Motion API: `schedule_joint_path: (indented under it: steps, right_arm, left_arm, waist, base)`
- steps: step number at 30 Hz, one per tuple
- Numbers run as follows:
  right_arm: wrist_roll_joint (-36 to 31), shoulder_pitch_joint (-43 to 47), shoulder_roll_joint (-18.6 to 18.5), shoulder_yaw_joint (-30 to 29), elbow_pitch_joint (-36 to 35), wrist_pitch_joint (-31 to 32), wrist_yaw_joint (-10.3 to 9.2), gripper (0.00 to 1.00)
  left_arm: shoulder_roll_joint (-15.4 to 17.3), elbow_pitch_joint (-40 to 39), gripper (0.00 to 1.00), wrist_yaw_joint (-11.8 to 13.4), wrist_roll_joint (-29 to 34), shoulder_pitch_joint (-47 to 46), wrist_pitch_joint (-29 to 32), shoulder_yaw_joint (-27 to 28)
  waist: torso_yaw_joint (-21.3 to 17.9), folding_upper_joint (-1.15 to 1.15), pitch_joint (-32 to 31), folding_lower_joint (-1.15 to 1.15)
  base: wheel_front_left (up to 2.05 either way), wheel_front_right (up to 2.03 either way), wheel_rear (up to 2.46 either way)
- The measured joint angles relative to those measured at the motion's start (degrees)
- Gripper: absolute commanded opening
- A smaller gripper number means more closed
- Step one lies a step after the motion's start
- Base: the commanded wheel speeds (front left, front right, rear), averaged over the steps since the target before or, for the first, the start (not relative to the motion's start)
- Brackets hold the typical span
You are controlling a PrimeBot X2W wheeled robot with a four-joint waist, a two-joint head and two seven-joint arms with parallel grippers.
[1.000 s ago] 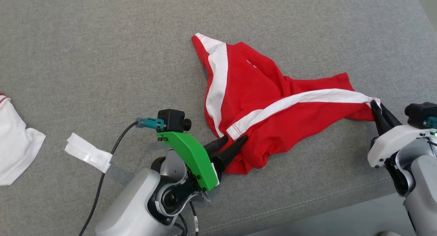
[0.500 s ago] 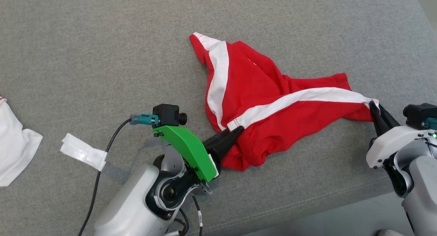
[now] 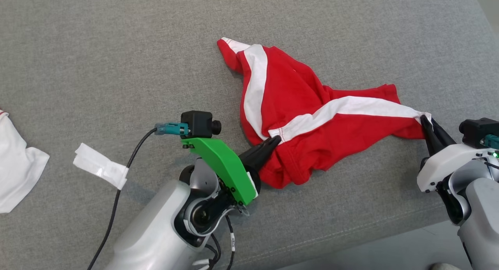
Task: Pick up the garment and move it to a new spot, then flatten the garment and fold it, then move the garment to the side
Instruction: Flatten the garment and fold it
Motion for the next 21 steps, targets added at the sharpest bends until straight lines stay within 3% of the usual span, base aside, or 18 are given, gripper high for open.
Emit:
schedule_joint_path:
  steps: [11, 21]
  right_arm:
    - [-0.1, -0.1, -1.4, -0.3, -1.8, -2.9, -0.44, 0.0]
    - [-1.1, -6.1, -0.1, 3.6, -13.5, -4.8, 0.67, 0.0]
  left_arm:
    - [0.4, -2.5, 0.0, -2.9, 4.0, -1.5, -0.7, -1.2]
    - [9.7, -4.0, 0.0, -4.5, 4.0, -7.1, -0.1, 6.4]
  waist:
    - [2.0, 0.0, -2.0, 0.0]
    - [4.7, 0.0, -4.9, 0.0]
  base:
    - [0.0, 0.0, 0.0]
    - [0.0, 0.0, 0.0]
